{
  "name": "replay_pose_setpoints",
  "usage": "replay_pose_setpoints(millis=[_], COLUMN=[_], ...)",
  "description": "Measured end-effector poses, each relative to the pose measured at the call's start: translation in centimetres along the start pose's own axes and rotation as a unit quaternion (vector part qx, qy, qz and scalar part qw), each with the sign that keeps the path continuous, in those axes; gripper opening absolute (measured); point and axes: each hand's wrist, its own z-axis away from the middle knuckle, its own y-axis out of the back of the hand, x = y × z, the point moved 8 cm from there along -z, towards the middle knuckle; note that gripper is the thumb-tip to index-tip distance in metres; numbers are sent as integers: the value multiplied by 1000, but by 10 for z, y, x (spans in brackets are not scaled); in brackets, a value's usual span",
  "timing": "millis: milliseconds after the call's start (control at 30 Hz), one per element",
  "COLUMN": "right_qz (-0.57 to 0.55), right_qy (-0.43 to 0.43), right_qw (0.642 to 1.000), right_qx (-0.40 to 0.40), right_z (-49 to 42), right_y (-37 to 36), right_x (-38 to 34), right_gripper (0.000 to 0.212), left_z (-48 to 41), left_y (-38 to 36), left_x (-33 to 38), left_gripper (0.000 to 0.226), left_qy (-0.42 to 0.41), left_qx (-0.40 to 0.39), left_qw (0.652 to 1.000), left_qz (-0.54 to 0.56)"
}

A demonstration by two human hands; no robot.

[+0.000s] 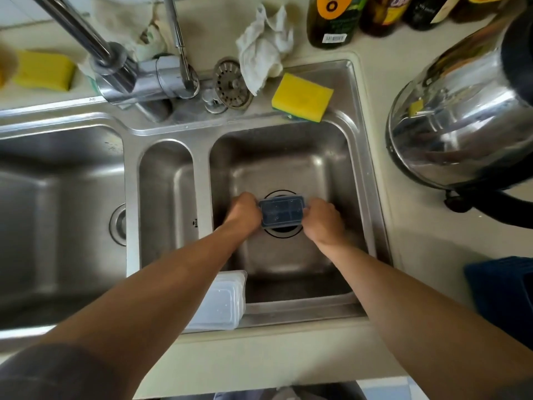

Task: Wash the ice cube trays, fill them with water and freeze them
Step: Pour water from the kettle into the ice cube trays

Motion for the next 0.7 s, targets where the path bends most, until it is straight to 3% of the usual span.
replay_pose_setpoints(millis=[200,367,700], right_qz=[-36,-59,-77], right_qy=[-58,-90,-87], right_qw=[998,993,993], right_qx=[-18,-58,-22], right_z=[-10,-13,-8], right_y=[-5,-11,-11], right_x=[8,13,10], right_gripper=[22,28,28], left_z=[-9,-9,-11], left_y=[-2,-7,-10], left_x=[-3,-6,-7], left_gripper=[23,15,19], left_qy=[39,60,56], left_qx=[-12,-48,-36], left_qw=[998,994,995], left_qz=[57,79,74])
